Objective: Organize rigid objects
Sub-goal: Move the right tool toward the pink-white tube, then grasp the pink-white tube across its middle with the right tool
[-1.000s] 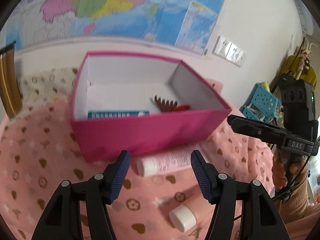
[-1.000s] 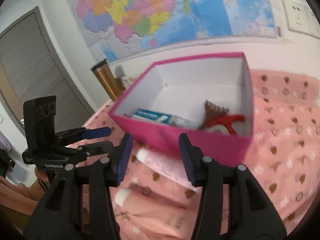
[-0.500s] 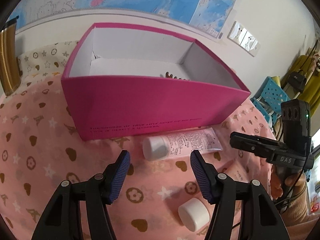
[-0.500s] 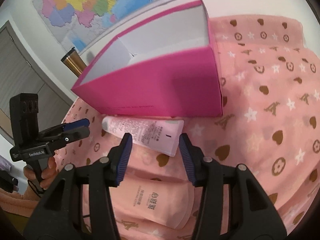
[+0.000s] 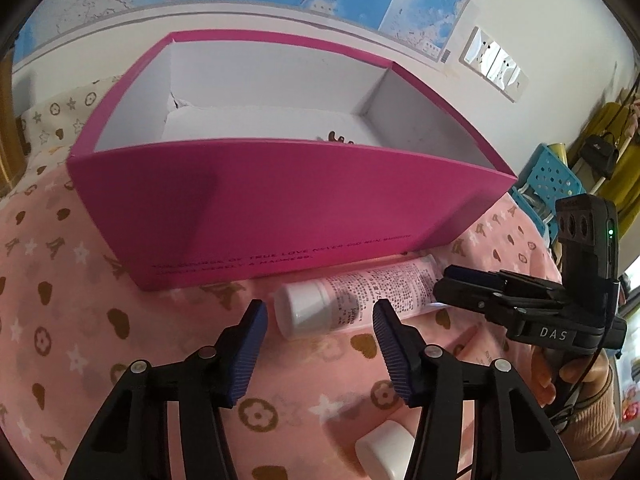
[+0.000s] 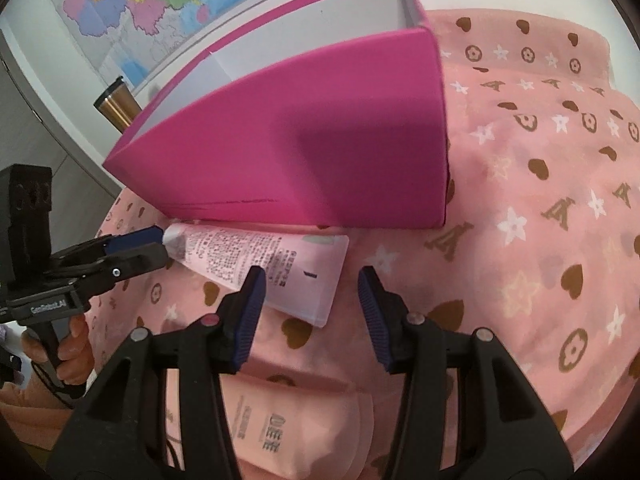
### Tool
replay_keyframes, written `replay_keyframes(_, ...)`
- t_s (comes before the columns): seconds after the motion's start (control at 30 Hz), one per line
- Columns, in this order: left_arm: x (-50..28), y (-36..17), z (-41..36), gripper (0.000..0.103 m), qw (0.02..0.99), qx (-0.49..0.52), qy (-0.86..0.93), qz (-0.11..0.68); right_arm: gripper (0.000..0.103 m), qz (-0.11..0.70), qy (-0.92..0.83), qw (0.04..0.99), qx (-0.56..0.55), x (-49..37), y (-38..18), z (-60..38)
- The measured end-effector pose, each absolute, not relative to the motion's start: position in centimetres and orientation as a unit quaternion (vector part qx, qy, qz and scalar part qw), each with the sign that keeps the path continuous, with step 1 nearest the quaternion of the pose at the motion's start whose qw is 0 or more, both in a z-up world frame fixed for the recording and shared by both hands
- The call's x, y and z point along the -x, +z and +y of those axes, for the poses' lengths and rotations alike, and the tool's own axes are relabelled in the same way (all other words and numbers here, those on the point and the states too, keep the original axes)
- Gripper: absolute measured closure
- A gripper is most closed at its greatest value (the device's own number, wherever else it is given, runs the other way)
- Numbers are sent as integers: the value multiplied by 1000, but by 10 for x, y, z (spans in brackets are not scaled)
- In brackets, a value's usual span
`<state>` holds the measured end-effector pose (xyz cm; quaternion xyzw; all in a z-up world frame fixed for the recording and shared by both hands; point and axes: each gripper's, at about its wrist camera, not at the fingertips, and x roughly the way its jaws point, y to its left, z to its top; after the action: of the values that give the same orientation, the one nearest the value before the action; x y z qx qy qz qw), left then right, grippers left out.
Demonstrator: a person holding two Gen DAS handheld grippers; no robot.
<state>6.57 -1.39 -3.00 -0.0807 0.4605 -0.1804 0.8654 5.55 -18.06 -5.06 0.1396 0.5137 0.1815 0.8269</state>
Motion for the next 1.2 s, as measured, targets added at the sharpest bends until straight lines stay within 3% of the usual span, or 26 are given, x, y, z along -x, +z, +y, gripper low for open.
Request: replay_keyframes(1.2, -64, -27, -32, 48, 870, 54, -188, 452, 52, 508, 198, 826, -140, -60, -58, -176)
